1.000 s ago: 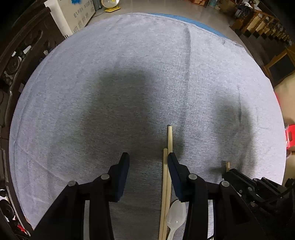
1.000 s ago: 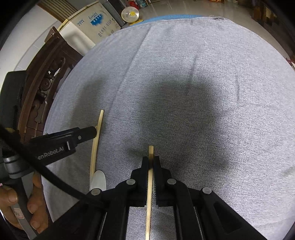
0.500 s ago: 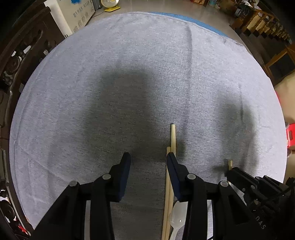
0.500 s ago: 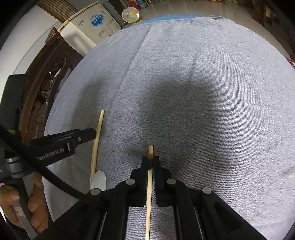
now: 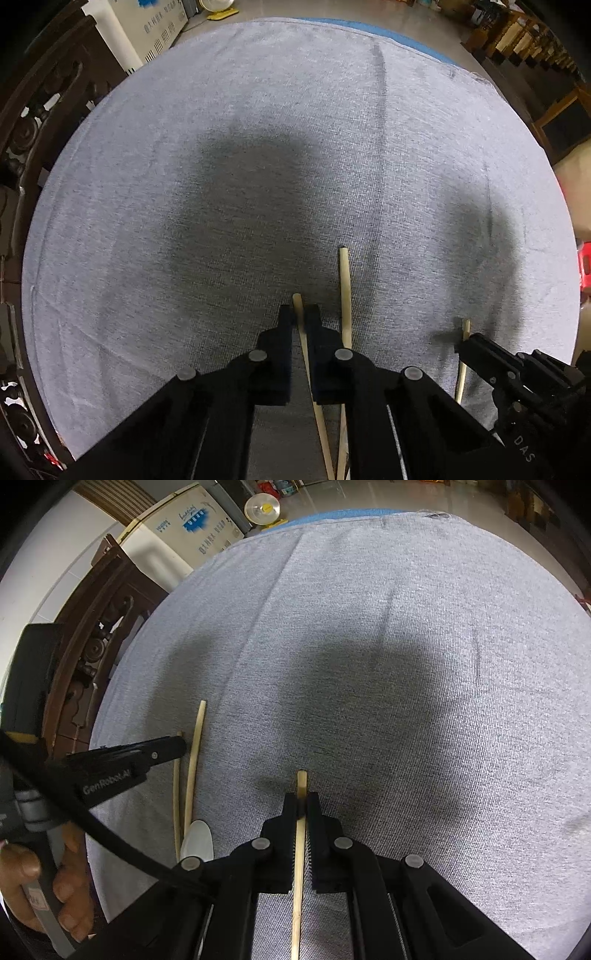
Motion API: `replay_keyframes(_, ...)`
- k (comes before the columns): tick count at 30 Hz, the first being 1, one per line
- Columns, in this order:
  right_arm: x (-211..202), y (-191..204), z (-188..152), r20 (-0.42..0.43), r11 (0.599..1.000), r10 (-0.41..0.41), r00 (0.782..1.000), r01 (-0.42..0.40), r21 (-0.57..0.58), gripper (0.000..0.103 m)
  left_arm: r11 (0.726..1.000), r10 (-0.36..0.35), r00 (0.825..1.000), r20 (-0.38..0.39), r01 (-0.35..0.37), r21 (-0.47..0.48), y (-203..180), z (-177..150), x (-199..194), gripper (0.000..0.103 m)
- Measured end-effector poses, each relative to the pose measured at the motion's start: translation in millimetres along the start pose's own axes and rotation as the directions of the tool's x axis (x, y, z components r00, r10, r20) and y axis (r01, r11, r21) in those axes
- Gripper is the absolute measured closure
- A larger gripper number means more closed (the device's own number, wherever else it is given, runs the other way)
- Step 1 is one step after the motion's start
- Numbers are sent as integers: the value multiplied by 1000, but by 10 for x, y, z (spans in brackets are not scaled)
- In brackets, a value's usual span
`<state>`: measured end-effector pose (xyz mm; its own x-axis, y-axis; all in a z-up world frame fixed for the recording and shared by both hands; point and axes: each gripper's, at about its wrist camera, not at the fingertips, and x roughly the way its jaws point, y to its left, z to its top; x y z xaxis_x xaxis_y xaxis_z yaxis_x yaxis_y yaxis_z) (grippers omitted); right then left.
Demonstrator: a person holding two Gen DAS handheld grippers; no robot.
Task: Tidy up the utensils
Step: 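Lift the two chopsticks off the table with both grippers, then carry both chopsticks up toward the metal holder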
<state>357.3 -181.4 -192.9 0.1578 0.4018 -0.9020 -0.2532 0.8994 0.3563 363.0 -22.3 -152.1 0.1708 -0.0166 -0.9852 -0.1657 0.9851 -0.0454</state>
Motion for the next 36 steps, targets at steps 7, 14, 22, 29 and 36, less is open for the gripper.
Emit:
replay_keyframes(7,11,63,42,-23,999,-27,999,27,-18,96,1000,-24,1000,-12,24,-3,28,28,-36,98)
replay_keyframes(14,-3,53,38,-16,1000,-23,1000,23,2,97,997,-73,997,-8,73,-25,260,-37,-36,99)
replay_keyframes(22,-251,-3,-89,36,999,-26,999,25,24,98,995,-78,995,60,81,-50,623,-193,-264,99)
replay_keyframes(29,-600,-28,-264,112,998,-50,992,46,39,98,992,-82,984,160,96,-81,899,-551,-656,99)
replay_keyframes(36,-935,-47,-448,180,996,-72,981,62,59,98,988,-82,971,225,109,-110,1096,-794,-939,99)
